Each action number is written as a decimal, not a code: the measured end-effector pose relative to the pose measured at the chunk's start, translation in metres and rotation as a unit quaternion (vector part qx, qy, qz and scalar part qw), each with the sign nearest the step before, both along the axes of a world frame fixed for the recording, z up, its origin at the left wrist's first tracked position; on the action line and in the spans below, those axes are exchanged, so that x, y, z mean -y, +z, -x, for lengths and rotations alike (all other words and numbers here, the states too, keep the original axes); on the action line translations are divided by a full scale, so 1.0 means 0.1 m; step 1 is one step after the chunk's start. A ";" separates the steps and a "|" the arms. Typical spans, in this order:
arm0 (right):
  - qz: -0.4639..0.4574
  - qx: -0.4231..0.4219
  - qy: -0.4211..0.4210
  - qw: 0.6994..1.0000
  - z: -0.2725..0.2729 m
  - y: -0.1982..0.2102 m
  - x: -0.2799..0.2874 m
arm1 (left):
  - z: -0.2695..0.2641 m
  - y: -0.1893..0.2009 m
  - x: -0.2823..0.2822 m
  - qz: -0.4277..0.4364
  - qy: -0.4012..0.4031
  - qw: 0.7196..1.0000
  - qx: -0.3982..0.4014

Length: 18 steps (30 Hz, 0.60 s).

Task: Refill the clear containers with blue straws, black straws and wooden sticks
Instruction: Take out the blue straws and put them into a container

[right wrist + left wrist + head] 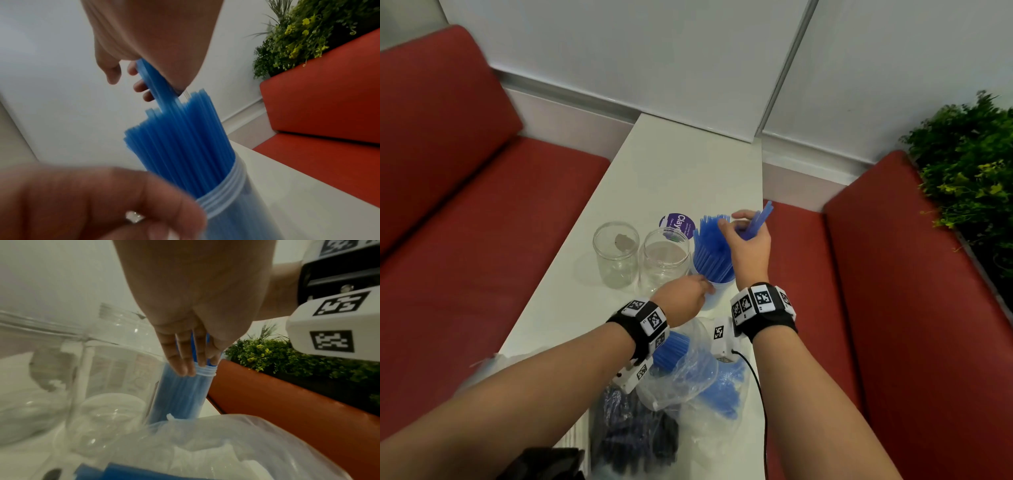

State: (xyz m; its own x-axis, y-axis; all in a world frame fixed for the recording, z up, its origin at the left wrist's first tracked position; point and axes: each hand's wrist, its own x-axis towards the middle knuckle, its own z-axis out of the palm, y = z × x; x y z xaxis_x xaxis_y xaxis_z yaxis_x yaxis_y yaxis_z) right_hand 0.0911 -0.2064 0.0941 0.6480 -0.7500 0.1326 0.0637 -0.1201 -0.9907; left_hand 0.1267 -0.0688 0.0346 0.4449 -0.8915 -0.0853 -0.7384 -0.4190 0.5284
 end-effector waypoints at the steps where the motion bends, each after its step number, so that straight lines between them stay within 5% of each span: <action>1: 0.013 0.018 -0.007 1.000 -0.02 0.04 0.00 | -0.01 -0.01 -0.05 0.017 0.025 0.999 -0.022; 4: 0.061 0.047 -0.038 0.996 -0.03 0.09 -0.04 | -0.02 -0.12 -0.23 -0.023 0.067 0.996 -0.060; 8: 0.139 0.001 -0.058 0.989 0.02 -0.02 -0.14 | 0.08 -0.35 -0.45 -0.177 0.022 0.984 -0.021; 10: 0.213 -0.097 -0.044 0.971 0.05 -0.17 -0.13 | 0.16 -0.44 -0.52 -0.207 0.008 0.978 0.022; 14: 0.351 -0.318 0.005 0.880 0.16 -0.42 -0.11 | 0.26 -0.59 -0.63 -0.261 0.037 0.961 0.085; 18: 0.382 -0.220 -0.054 0.896 0.26 -0.34 -0.20 | 0.25 -0.64 -0.65 -0.308 0.021 0.941 0.139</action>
State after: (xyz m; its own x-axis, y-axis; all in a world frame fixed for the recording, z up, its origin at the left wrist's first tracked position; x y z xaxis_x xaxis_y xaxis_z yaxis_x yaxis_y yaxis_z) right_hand 0.0646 -0.1864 0.0603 0.6929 -0.6105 0.3836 -0.3648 -0.7557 -0.5438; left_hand 0.1017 -0.0034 -0.0294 0.5599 -0.6924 -0.4551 -0.7885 -0.6139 -0.0361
